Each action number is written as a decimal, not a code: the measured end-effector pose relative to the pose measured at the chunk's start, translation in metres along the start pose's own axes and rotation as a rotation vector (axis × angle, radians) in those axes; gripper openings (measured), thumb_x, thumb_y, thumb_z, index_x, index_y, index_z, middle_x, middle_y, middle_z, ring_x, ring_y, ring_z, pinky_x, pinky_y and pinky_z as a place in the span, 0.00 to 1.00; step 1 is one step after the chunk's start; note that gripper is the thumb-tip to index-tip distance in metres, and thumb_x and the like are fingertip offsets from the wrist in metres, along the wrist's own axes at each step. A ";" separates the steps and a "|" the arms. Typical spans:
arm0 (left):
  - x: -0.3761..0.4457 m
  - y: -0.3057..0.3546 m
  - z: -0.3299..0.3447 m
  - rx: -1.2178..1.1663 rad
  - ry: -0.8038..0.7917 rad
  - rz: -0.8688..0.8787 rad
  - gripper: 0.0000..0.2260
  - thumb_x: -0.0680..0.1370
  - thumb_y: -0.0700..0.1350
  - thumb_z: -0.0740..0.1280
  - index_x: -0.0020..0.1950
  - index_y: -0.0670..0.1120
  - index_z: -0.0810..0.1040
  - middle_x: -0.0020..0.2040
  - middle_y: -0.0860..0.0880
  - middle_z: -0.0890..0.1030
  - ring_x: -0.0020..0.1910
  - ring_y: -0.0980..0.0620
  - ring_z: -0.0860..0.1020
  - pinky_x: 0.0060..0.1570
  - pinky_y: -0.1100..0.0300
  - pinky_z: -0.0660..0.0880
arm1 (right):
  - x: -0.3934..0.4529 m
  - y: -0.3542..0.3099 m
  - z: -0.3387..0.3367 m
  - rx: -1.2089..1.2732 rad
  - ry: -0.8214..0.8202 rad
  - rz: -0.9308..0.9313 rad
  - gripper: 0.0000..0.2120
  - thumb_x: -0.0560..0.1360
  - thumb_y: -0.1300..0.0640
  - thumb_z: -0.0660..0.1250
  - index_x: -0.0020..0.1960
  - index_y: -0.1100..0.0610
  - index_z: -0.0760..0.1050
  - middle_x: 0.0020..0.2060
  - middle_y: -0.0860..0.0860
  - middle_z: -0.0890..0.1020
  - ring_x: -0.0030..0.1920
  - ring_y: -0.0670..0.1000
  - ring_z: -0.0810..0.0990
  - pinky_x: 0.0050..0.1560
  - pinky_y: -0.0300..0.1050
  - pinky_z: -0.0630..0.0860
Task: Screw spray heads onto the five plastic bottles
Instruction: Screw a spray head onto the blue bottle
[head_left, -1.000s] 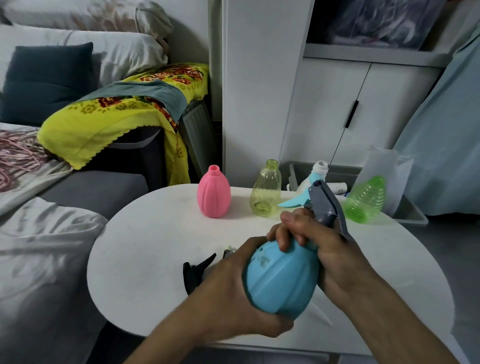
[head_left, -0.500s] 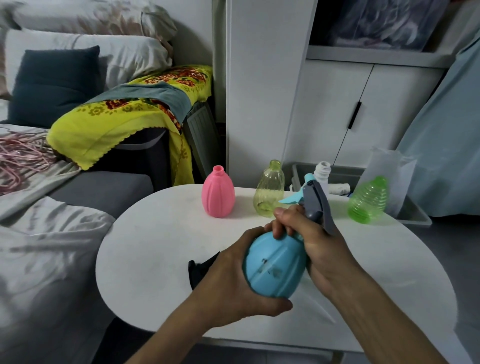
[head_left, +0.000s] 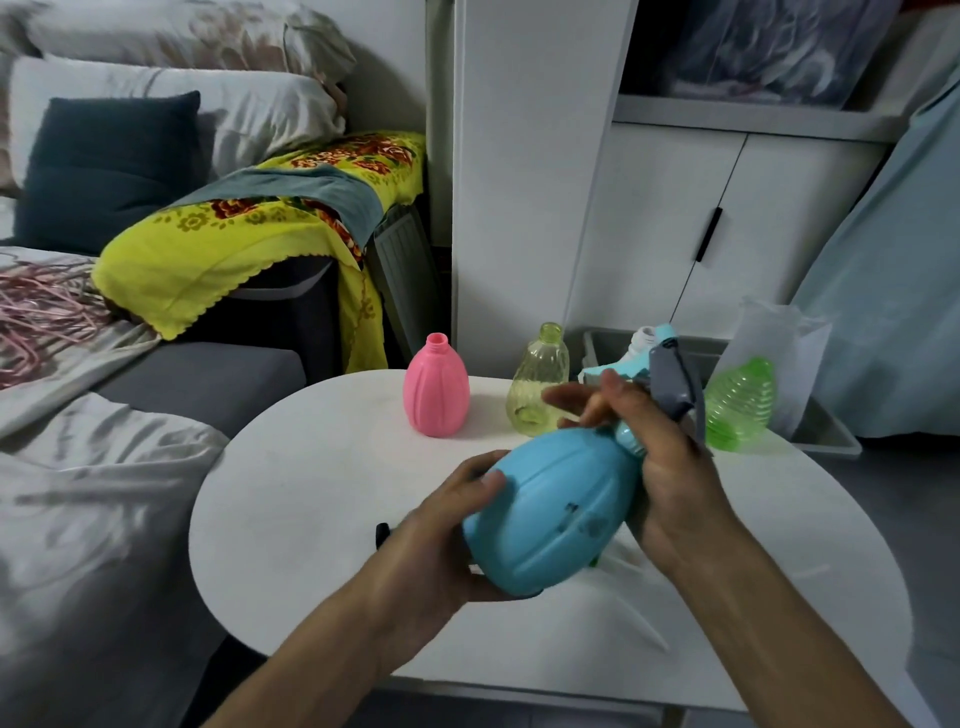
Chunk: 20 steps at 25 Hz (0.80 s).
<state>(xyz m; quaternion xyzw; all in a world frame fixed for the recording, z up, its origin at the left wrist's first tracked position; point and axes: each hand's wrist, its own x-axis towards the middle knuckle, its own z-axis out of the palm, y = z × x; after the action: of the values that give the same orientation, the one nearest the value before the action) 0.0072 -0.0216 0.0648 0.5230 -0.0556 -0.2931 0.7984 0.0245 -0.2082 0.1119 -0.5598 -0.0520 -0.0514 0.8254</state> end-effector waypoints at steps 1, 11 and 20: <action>-0.001 0.002 -0.001 -0.115 0.002 -0.023 0.21 0.72 0.56 0.73 0.63 0.52 0.81 0.64 0.44 0.81 0.62 0.38 0.79 0.57 0.38 0.78 | 0.002 -0.003 -0.003 0.066 -0.015 0.038 0.16 0.72 0.49 0.72 0.29 0.55 0.75 0.47 0.60 0.87 0.50 0.55 0.85 0.46 0.48 0.82; 0.000 -0.001 0.007 0.177 -0.045 0.182 0.26 0.65 0.58 0.77 0.62 0.65 0.76 0.62 0.53 0.78 0.52 0.52 0.83 0.47 0.53 0.82 | 0.002 0.004 -0.004 0.251 0.161 0.224 0.15 0.66 0.49 0.74 0.27 0.54 0.72 0.46 0.59 0.87 0.49 0.54 0.86 0.40 0.48 0.82; 0.001 0.002 0.002 0.454 0.071 0.234 0.29 0.62 0.65 0.75 0.62 0.65 0.75 0.59 0.57 0.79 0.52 0.55 0.82 0.43 0.56 0.82 | 0.001 0.010 0.002 0.193 0.209 0.197 0.15 0.67 0.51 0.74 0.30 0.56 0.71 0.46 0.61 0.87 0.49 0.56 0.86 0.48 0.54 0.81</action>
<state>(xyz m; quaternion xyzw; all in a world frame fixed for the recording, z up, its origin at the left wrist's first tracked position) 0.0085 -0.0230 0.0673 0.6890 -0.1521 -0.1600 0.6904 0.0266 -0.2028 0.1032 -0.4718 0.0847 -0.0229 0.8773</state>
